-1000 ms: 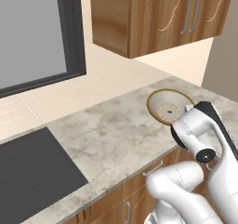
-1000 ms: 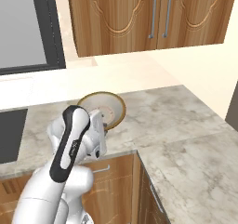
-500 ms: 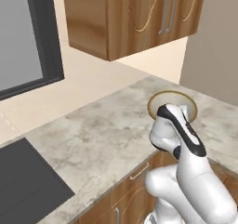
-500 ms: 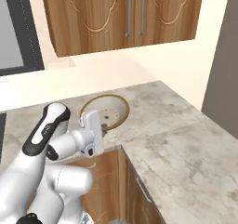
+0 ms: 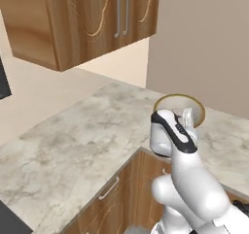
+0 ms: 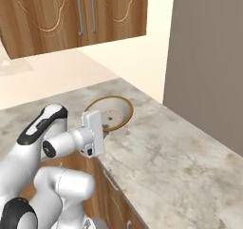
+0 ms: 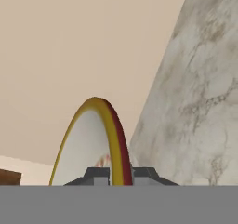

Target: Clear the mugs and bowl far away from the sink.

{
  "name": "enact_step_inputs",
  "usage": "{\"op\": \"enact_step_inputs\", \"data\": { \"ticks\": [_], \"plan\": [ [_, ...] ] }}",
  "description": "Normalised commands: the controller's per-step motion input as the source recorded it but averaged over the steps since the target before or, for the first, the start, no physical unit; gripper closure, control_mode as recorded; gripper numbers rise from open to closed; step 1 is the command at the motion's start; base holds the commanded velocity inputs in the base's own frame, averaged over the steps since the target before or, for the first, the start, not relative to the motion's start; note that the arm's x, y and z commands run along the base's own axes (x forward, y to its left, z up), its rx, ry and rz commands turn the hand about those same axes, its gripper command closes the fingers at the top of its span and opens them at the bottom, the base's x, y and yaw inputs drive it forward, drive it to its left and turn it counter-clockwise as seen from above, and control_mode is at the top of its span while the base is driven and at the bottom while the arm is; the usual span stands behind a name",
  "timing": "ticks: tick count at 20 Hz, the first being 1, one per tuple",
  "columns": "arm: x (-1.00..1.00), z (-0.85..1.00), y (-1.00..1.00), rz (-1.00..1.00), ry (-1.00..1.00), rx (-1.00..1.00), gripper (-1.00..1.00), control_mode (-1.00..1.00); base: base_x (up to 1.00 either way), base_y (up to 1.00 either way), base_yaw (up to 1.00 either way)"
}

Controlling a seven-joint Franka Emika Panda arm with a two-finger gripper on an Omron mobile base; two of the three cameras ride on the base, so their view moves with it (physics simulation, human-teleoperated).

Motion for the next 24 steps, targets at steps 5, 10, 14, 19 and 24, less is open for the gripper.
{"op": "enact_step_inputs", "data": {
  "ticks": [5, 10, 14, 19, 24],
  "plan": [
    [0.00, 0.00, 0.00, 0.00, 0.00, 0.00, 1.00, 1.00, -0.15, -0.88, -0.63],
    [0.00, 0.00, 0.00, 0.00, 0.00, 0.00, 1.00, 1.00, 0.00, -0.49, -0.78],
    [0.00, 0.00, 0.00, 0.00, 0.00, 0.00, 1.00, 1.00, -0.19, 0.00, -0.92],
    [0.00, 0.00, 0.00, 0.00, 0.00, 0.00, 1.00, 1.00, -0.52, 0.00, -0.85],
    [0.00, 0.00, 0.00, 0.00, 0.00, 0.00, 1.00, 1.00, -0.64, -0.18, -0.72]
  ]
}}
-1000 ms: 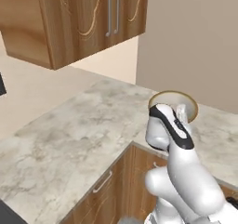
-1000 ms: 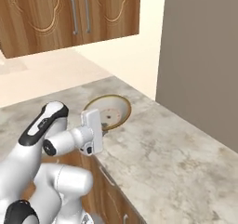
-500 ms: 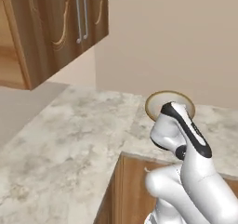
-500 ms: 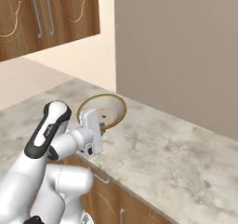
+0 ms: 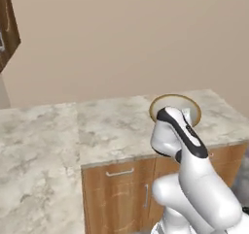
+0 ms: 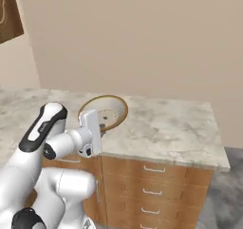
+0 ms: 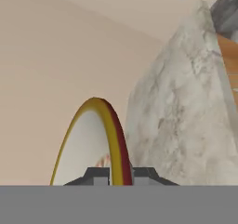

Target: Clear the mugs and bowl far away from the sink.

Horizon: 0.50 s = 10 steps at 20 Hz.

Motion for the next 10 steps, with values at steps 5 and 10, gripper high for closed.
{"op": "enact_step_inputs", "data": {
  "ticks": [5, 10],
  "plan": [
    [0.00, 0.00, 0.00, 0.00, 0.00, 0.00, 1.00, 1.00, -0.45, -0.77, -0.58],
    [0.00, 0.00, 0.00, 0.00, 0.00, 0.00, 1.00, 1.00, -0.12, -1.00, -0.52]
  ]
}}
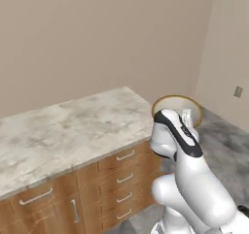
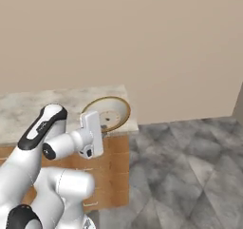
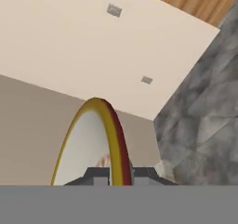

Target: Clear the mugs and bowl far away from the sink.

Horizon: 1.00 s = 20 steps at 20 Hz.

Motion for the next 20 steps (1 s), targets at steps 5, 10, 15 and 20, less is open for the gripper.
{"op": "enact_step_inputs", "data": {
  "ticks": [5, 10, 15, 20],
  "plan": [
    [0.00, 0.00, 0.00, 0.00, 0.00, 0.00, 1.00, 1.00, 0.00, -1.00, -0.46],
    [0.00, 0.00, 0.00, 0.00, 0.00, 0.00, 1.00, 1.00, 0.00, -1.00, -0.44],
    [0.00, 0.00, 0.00, 0.00, 0.00, 0.00, 1.00, 1.00, -0.05, -1.00, -0.44],
    [0.00, 0.00, 0.00, 0.00, 0.00, 0.00, 1.00, 1.00, -0.11, -1.00, -0.41]
  ]
}}
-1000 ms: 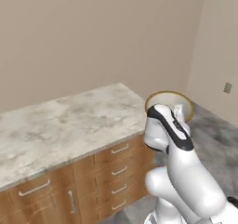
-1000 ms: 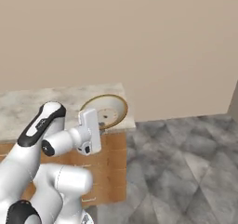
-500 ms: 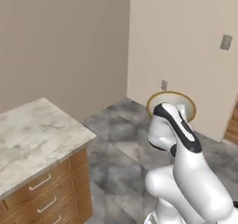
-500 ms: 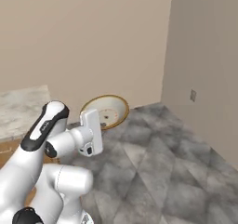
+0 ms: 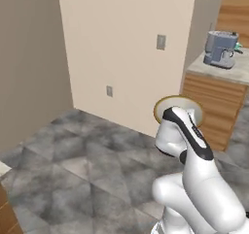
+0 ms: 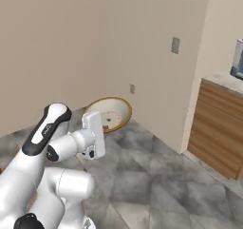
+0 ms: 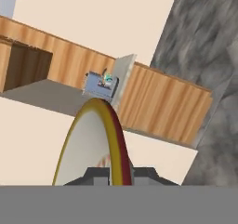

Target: Clear the mugs and bowl far away from the sink.

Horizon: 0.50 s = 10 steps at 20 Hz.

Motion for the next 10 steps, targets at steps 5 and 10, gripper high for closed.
{"op": "enact_step_inputs", "data": {
  "ticks": [5, 10],
  "plan": [
    [0.00, 0.00, 0.00, 0.00, 0.00, 0.00, 1.00, 1.00, 0.00, -1.00, -0.34],
    [0.00, 0.00, 0.00, 0.00, 0.00, 0.00, 1.00, 1.00, 0.01, -1.00, -0.30]
  ]
}}
